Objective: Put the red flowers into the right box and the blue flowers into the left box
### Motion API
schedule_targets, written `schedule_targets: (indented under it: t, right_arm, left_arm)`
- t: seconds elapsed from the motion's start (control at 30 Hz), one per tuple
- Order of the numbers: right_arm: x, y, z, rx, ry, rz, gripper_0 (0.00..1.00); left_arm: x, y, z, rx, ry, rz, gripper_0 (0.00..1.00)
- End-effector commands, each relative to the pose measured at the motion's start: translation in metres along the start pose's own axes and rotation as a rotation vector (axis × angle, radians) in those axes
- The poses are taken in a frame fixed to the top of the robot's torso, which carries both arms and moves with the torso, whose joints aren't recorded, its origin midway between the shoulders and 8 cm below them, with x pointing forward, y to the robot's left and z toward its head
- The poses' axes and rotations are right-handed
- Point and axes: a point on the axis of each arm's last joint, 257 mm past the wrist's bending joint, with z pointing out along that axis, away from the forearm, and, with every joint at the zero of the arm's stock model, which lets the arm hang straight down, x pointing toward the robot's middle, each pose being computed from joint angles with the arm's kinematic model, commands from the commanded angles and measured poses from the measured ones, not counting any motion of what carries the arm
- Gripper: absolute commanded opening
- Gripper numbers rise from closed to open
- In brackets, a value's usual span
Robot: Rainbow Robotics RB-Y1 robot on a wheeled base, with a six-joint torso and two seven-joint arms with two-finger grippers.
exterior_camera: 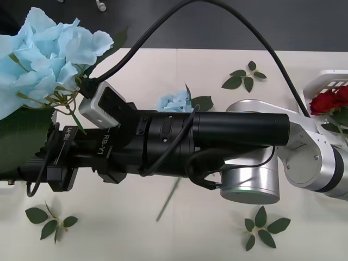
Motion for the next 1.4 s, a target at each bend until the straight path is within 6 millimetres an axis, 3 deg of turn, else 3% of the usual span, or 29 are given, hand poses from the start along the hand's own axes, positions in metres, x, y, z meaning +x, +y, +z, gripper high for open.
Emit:
schedule_targets:
  t: [0.03, 0.13, 0.17, 0.27, 0.33, 0.6, 0.8, 0.97, 1.0, 1.17, 1.4]
  right_arm:
    - [-0.017, 0.003, -0.002, -0.007, -0.035, -0.04, 0.0]
    - [-0.017, 0.003, -0.002, -0.007, -0.035, -0.04, 0.0]
    - [-0.017, 0.003, -0.002, -0.007, -0.035, -0.04, 0.06]
    - [-0.017, 0.003, -0.002, -0.007, -0.035, -0.04, 0.82]
    - [-0.017, 0.003, -0.002, -0.007, -0.035, -0.04, 0.99]
    - [-0.017, 0.003, -0.002, -0.007, -0.035, -0.04, 1.0]
    - [-0.017, 0.003, -0.002, -0.007, -0.035, -0.04, 1.0]
    - [-0.017, 0.003, -0.002, -0.007, -0.035, -0.04, 1.0]
    - [-0.01, 0.006, -0.003, -0.009, -0.028, -0.029, 1.0]
    - [-0.027, 0.006, -0.01, 0.003, -0.091, -0.038, 1.0]
    - [-0.035, -0.023, -0.038, 0.07, -0.096, -0.021, 1.0]
  left_arm:
    - [0.004, -0.008, -0.003, 0.009, 0.003, 0.023, 0.0]
    - [0.004, -0.008, -0.003, 0.011, 0.002, 0.023, 0.0]
    - [0.003, -0.008, -0.003, 0.009, 0.001, 0.023, 0.0]
    - [0.003, -0.008, -0.003, 0.009, 0.001, 0.023, 0.0]
    - [0.003, -0.008, -0.002, 0.01, -0.001, 0.023, 0.0]
    - [0.002, -0.007, -0.005, 0.004, -0.005, 0.024, 0.0]
    - [0.002, -0.005, -0.02, -0.042, -0.02, 0.014, 0.0]
    - [0.003, 0.0, -0.047, -0.131, -0.041, -0.001, 0.0]
    - [0.004, 0.002, -0.054, -0.156, -0.044, -0.009, 0.0]
    - [0.008, 0.016, -0.093, -0.313, -0.048, -0.051, 0.0]
    - [0.011, 0.038, -0.161, -0.558, -0.013, -0.072, 0.0]
